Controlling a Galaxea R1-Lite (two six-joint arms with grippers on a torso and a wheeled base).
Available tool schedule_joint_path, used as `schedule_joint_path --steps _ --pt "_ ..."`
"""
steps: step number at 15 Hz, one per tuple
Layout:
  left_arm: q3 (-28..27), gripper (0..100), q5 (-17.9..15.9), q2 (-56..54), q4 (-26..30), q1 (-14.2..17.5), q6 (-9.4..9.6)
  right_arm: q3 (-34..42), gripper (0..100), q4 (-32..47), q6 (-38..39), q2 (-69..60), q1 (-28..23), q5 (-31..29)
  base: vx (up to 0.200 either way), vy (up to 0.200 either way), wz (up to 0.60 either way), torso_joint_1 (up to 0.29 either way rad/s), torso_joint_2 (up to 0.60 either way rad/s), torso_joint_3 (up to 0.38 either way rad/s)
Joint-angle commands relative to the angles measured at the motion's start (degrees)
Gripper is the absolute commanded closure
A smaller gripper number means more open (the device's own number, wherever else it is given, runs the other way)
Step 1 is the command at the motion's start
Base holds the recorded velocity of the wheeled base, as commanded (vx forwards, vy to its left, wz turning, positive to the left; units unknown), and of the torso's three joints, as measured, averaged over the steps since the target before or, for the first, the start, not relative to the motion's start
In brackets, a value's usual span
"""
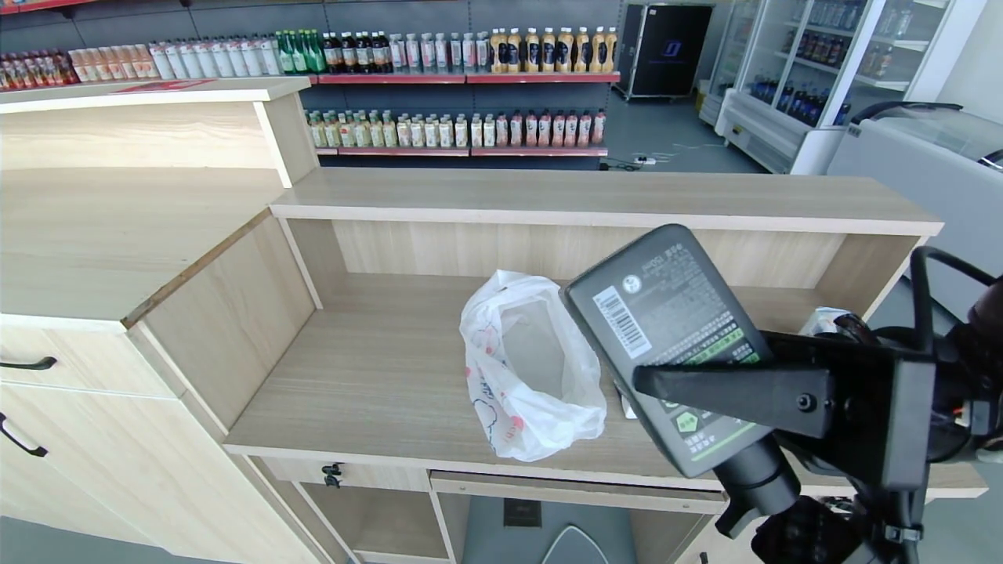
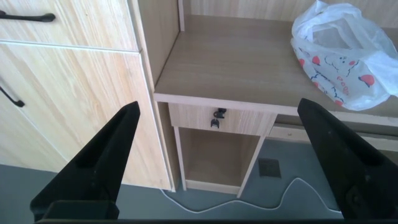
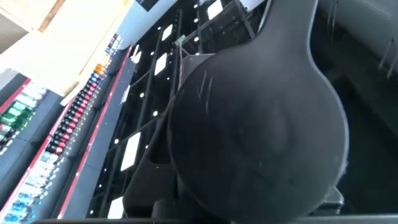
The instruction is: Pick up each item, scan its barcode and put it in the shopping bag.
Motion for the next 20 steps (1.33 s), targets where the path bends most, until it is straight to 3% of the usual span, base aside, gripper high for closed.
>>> schedule_joint_path --steps 1,4,20 --pt "0.0 0 0.04 0.02 0.0 0.01 -0.02 2.4 100 -1.34 0.09 -0.93 3.05 -3.55 0.0 0.0 0.0 0.0 0.0 0.0" --pt "0.0 0 0.04 0.02 0.0 0.01 -0.02 2.13 100 -1.86 0.88 -1.37 3.93 -6.19 0.0 0.0 0.0 0.0 0.0 0.0" --pt "0.0 0 0.04 0.02 0.0 0.01 -0.02 4.42 100 0.68 2.2 -9.9 3.49 -6.19 0.0 0.0 0.0 0.0 0.0 0.0"
